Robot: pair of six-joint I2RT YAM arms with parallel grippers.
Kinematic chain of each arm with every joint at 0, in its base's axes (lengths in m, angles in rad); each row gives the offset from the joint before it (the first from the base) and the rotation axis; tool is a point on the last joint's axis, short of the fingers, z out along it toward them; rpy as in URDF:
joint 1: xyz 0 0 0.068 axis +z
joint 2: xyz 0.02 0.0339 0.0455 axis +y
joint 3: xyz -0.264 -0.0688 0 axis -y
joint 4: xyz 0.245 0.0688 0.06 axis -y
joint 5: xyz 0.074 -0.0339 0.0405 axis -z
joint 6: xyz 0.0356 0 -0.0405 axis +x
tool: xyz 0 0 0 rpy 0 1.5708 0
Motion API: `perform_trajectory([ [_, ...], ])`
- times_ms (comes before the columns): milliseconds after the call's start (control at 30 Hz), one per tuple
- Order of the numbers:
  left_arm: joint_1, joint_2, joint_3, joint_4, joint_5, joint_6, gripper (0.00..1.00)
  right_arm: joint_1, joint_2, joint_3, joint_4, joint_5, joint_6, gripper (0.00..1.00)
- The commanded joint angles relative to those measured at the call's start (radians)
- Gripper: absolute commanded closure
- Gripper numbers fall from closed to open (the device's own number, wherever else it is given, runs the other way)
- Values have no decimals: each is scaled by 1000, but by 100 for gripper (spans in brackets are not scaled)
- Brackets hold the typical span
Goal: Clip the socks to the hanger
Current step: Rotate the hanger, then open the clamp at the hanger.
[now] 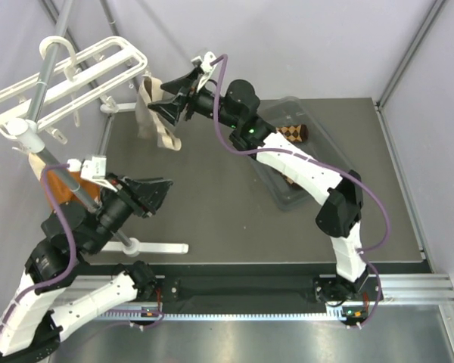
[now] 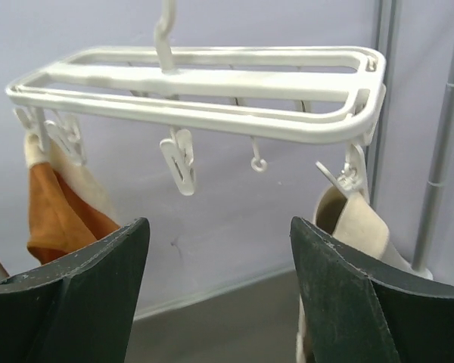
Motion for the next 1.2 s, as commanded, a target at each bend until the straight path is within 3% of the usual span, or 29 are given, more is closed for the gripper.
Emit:
perform_trajectory([
  [0, -3, -72, -42, -47, -126, -40, 52, 18, 57, 69, 163, -34, 60, 25],
  [200, -3, -159, -107, -148, -258, -135, 53, 92, 140, 167, 197, 55, -27, 27],
  [467, -3, -194, -133, -209, -277, -159, 54, 180, 215, 213, 263, 165, -146, 26],
  [633, -3, -208, -153, -228, -265, -185, 55, 213, 288, 270, 306, 320, -219, 24],
  [833, -3, -247, -164, -249, -275, -207, 55, 212, 383, 390, 326, 345, -210, 28],
  [1167, -3, -267, -162, -258, -292, -204, 55, 227, 439, 442, 372, 349, -173, 37],
])
